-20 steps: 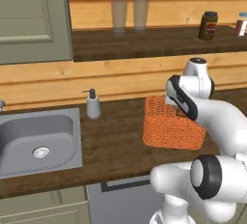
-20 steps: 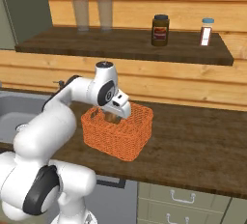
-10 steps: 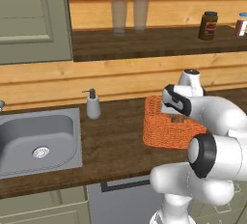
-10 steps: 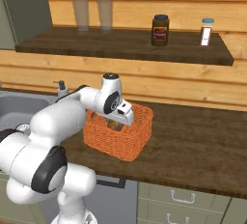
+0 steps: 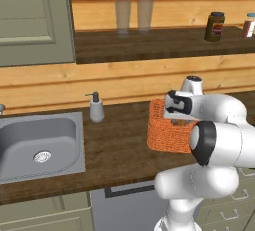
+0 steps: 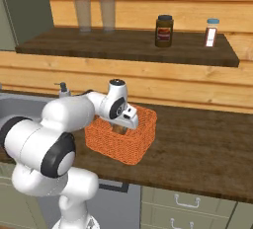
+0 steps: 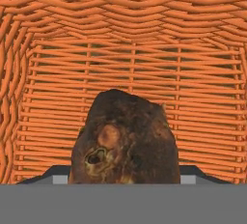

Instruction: Open the cabinet, pick up the bread from the cabinet and place it in the basket. Then move the basket to the dining counter.

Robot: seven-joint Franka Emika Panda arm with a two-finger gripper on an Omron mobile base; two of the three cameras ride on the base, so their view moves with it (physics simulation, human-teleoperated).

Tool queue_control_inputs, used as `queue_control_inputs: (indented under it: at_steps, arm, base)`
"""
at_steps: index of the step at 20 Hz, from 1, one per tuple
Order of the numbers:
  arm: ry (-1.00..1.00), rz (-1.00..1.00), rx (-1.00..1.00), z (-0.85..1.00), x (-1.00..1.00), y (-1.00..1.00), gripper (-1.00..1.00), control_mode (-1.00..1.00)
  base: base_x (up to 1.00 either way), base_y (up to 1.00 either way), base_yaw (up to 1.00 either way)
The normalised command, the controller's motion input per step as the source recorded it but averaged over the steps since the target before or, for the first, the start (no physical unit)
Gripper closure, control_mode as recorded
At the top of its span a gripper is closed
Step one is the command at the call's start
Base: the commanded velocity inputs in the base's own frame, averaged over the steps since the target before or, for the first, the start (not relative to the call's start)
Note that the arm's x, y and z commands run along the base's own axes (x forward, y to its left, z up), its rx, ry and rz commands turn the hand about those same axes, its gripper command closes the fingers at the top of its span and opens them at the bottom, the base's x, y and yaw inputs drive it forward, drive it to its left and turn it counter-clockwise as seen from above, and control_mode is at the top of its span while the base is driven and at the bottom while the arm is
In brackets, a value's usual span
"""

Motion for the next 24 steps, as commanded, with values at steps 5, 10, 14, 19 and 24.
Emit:
queue_control_inputs:
  at_steps: [5,10,14,19,24]
  arm:
    - [0.00,0.02,0.00,-0.11,0.09,0.00,-1.00,-1.00]
    - [0.00,0.00,0.00,0.00,0.00,0.00,-1.00,-1.00]
    - [-0.06,0.00,0.00,0.03,-0.04,0.00,-1.00,-1.00]
    - [-0.10,0.00,0.00,0.35,-0.11,0.00,-1.00,-1.00]
    - [-0.04,0.00,0.00,0.71,-0.48,-0.08,-1.00,-1.00]
  base:
    - [0.00,0.00,0.00]
    - [0.00,0.00,0.00]
    - [0.00,0.00,0.00]
    - [0.00,0.00,0.00]
    - [0.00,0.00,0.00]
